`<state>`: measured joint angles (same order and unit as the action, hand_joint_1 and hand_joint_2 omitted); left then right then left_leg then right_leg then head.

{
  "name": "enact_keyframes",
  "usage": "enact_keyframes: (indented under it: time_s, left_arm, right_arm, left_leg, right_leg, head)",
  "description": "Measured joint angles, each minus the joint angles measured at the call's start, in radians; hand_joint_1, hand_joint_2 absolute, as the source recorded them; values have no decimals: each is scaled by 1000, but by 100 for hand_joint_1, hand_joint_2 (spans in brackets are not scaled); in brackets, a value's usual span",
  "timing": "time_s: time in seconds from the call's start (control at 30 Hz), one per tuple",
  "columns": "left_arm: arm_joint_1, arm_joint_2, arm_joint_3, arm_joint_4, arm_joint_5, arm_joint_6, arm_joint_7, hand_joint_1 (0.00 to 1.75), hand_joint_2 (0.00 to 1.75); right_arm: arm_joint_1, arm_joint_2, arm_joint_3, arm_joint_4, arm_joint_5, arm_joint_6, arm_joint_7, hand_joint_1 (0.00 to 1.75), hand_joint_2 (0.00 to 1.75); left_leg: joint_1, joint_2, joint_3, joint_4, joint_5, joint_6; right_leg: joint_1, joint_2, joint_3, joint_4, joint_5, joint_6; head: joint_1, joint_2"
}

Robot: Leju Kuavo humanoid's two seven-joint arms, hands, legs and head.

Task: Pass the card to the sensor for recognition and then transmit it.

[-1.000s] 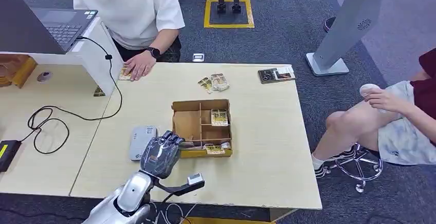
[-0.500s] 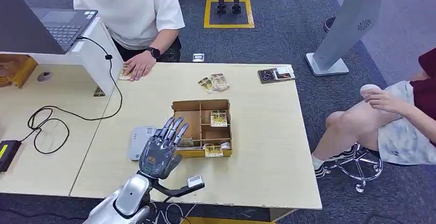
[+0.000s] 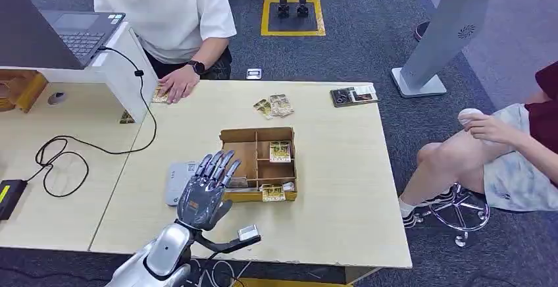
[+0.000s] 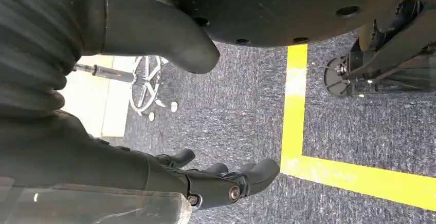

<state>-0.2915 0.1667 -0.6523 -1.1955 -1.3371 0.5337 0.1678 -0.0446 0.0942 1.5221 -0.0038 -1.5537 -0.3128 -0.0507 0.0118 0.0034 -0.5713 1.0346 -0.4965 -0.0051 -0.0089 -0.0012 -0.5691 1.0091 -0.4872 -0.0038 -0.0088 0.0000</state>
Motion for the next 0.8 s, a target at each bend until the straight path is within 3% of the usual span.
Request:
enact_keyframes:
  time_s: [0.4,0.8]
  left_arm:
    - [-9,3,0,4,-11,-94,31,0,175]
    - [-10,-11,0,13,-23,-124,83,0,175]
  right_arm:
    - [0,0,0,0,1,1,-2,0,175]
    - [-1,0,0,0,1,2,1,0,175]
  left_leg:
    - [0,0,0,0,0,0]
    - [0,0,0,0,0,0]
  right_leg:
    - [0,0,0,0,0,0]
    - [0,0,0,0,0,0]
  head:
    - [0,0]
    - [0,0]
